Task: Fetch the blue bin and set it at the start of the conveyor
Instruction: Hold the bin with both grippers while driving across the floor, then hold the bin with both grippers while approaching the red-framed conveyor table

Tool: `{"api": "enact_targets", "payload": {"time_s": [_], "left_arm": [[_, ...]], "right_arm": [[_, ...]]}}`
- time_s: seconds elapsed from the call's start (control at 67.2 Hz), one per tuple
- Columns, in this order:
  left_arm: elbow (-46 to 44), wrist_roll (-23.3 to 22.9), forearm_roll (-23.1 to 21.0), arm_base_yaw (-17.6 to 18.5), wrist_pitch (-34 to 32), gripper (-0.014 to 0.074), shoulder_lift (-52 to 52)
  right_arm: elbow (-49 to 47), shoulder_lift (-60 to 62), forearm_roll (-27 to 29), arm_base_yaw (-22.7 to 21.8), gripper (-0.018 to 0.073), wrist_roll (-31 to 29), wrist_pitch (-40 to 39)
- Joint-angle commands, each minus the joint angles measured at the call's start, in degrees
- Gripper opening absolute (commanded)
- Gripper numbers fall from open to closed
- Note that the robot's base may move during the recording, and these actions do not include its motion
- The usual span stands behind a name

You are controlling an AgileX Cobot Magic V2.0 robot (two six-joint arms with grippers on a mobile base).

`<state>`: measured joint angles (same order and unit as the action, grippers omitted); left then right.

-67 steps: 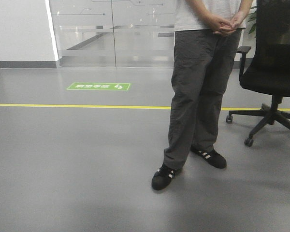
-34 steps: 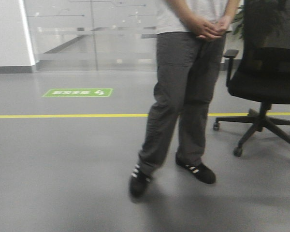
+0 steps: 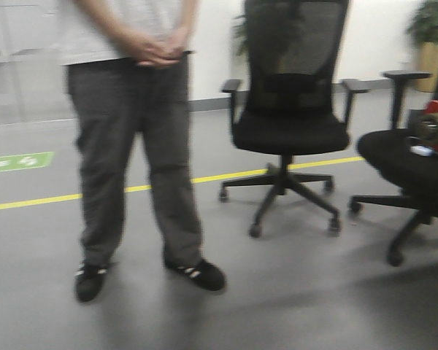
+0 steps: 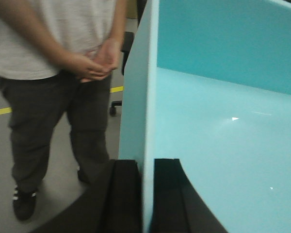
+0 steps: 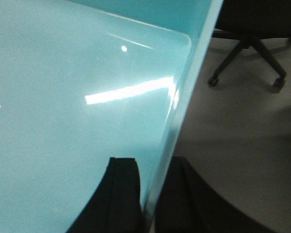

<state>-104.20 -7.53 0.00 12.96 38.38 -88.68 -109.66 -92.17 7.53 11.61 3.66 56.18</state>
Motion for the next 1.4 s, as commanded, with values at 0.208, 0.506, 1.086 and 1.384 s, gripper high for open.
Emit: {"api": "enact_targets", "payload": {"time_s": [0.208,0.506,1.086,1.384], "left_arm": [[-0.48,-0.31,-0.78,0.03,-3.52,-0.0111,0.92],[-0.48,-0.31,-0.78,0.03,-3.52,-0.0111,0.92],[-0.48,-0.31,-0.78,0.03,-3.52,-0.0111,0.92],[-0.48,-0.31,-0.78,0.03,-3.52,-0.0111,0.92]], "right_arm": [[-0.58,0.76,-0.87,-0.04,-0.0153,-1.79,-1.59],[-0.58,0.76,-0.87,-0.04,-0.0153,-1.79,-1.59],[-0.58,0.76,-0.87,-0.04,-0.0153,-1.79,-1.59],[-0.58,0.76,-0.87,-0.04,-0.0153,-1.79,-1.59]]}}
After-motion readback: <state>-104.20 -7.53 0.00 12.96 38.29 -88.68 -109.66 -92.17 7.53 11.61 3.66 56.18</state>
